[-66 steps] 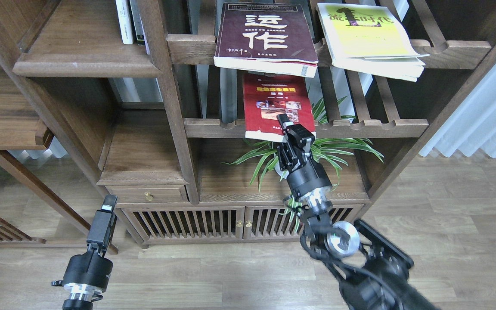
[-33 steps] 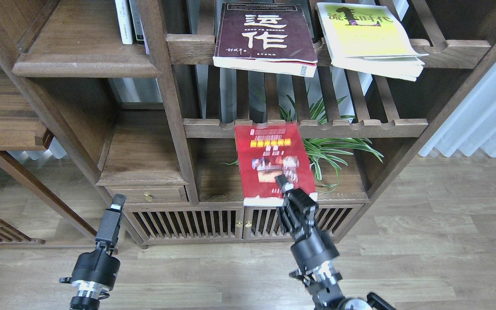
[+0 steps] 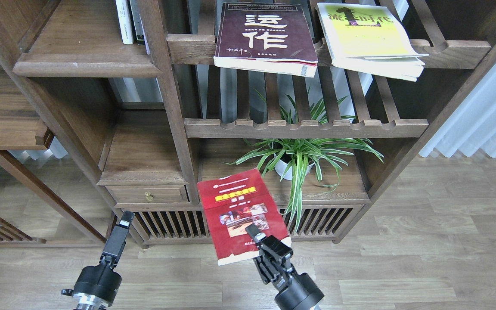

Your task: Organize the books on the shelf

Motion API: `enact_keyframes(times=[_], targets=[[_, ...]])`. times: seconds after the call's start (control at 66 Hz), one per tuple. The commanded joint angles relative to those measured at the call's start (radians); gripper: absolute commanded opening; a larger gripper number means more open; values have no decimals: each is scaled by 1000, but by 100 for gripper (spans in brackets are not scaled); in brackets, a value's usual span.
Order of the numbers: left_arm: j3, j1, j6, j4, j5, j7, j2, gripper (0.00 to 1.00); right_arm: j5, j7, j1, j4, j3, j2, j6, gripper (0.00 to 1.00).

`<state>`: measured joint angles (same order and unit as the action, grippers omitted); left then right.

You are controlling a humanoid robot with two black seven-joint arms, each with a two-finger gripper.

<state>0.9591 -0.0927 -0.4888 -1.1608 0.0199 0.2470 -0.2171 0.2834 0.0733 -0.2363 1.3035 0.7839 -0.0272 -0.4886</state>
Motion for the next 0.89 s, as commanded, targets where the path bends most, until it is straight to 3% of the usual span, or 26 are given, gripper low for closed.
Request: enact_keyframes(times=[0.0,0.015,0.061,0.394,0.879], targets=[[-123,36,0,-39,-234,-92,-120,100,8,46,14,-13,-5,6,0,5],[-167,60,0,-55,-320,-122,-170,100,16,62,17,-15,-14,7,0,5],[-223,94,0,-65,-389,-144,-226,100,22,85,17,-15,-28,7,0,5],[-289,143,0,-89,-411,-149,-269,100,56,192,22,-29,-55,9,0,5],[-408,228,0,-91,-364,-152,-194,100,56,198,95,-151,-92,27,0,5]])
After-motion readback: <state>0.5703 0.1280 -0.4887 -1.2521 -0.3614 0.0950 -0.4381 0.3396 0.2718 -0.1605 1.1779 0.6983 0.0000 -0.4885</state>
